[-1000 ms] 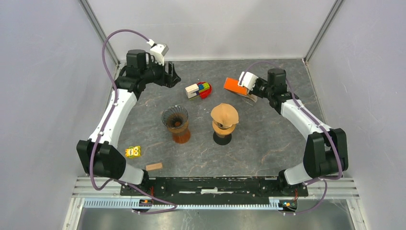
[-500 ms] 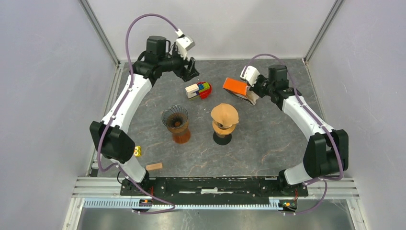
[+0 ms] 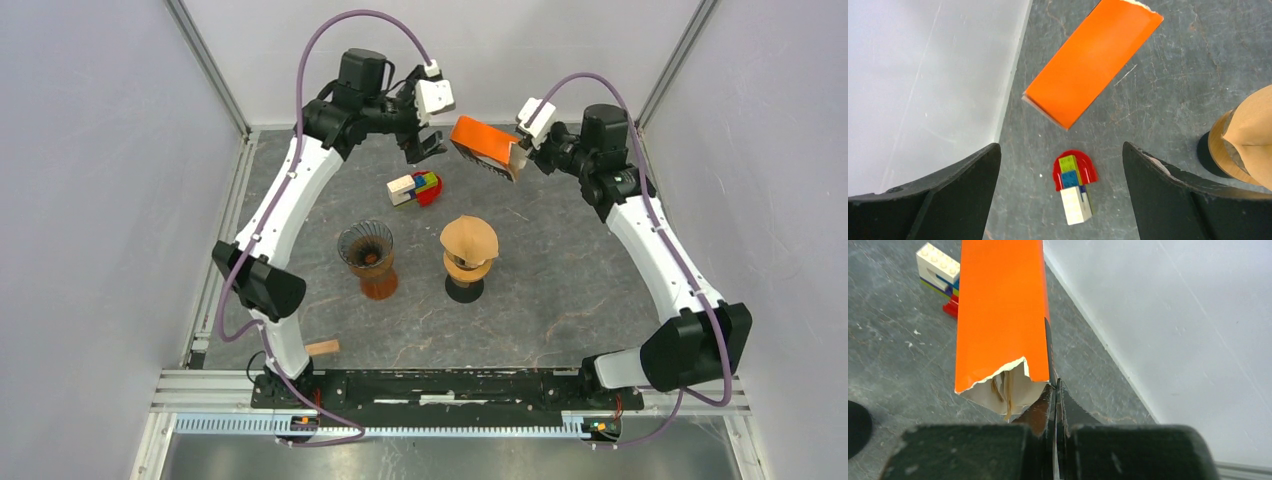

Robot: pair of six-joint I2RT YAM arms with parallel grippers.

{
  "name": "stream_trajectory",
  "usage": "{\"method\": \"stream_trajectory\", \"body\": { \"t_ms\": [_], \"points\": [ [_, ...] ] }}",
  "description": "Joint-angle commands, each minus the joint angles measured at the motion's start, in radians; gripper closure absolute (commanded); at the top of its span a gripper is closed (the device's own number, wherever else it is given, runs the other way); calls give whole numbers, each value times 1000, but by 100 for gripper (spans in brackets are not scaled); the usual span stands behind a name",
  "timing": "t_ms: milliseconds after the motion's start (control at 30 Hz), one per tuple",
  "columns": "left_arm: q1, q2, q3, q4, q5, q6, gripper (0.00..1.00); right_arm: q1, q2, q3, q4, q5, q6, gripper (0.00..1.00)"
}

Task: Place the coffee filter in the dripper
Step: Pick up the coffee filter holder from the center of the board.

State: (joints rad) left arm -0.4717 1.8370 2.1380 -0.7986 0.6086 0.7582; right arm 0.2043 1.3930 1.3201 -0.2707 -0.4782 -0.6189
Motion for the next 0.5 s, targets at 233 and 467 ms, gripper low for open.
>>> {"method": "stream_trajectory", "body": {
  "t_ms": [233, 467],
  "points": [
    [-33, 87, 134, -108, 162, 241, 0, 41, -24, 143, -113, -45, -1, 100],
    [-73, 134, 188, -162, 152, 384, 0, 58, -43, 128, -145, -42, -20, 100]
  ]
}}
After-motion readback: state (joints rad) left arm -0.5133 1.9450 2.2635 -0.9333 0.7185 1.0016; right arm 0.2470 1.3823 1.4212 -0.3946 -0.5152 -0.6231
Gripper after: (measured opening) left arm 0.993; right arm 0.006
